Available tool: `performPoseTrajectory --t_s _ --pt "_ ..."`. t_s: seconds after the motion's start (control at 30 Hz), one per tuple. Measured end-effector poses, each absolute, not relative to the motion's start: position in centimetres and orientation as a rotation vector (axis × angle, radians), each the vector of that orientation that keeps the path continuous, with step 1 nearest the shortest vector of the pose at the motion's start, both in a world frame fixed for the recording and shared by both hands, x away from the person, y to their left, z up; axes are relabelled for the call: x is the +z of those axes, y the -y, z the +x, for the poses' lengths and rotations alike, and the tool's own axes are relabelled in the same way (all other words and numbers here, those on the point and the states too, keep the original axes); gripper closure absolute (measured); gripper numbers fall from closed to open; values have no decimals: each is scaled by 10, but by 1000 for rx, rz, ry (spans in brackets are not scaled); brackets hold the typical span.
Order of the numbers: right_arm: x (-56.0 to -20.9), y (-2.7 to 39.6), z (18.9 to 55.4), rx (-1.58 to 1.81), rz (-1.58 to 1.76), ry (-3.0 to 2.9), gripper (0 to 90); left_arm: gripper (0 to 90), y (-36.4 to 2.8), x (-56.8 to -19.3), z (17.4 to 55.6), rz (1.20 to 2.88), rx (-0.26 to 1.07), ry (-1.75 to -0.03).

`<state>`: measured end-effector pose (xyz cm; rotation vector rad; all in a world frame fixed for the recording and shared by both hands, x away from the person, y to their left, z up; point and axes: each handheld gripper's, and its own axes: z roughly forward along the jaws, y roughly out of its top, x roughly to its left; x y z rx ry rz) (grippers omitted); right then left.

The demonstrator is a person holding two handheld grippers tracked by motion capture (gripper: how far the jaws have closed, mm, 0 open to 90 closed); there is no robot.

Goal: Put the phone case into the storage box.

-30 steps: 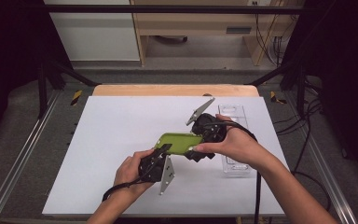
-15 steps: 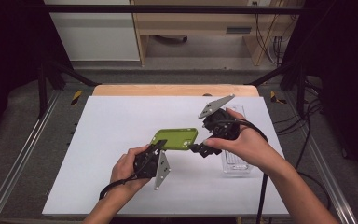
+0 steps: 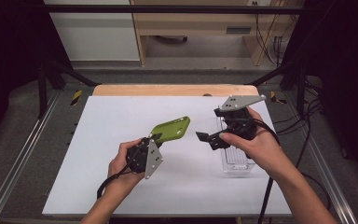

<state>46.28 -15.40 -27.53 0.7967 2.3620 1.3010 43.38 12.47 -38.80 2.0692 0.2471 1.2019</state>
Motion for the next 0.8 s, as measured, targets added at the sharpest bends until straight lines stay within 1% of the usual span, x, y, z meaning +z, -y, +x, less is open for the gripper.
performPoseTrajectory --t_s 0.2,0.6,0.8 --pt "-280 155 459 1379 787 -2286 52 774 -128 -383 436 2001 1082 -343" --pt "-288 149 457 1488 804 -2196 46 774 -130 -379 439 1909 913 -456" --pt "-288 150 459 1537 819 -2152 44 774 -129 -379 441 1832 794 -527"
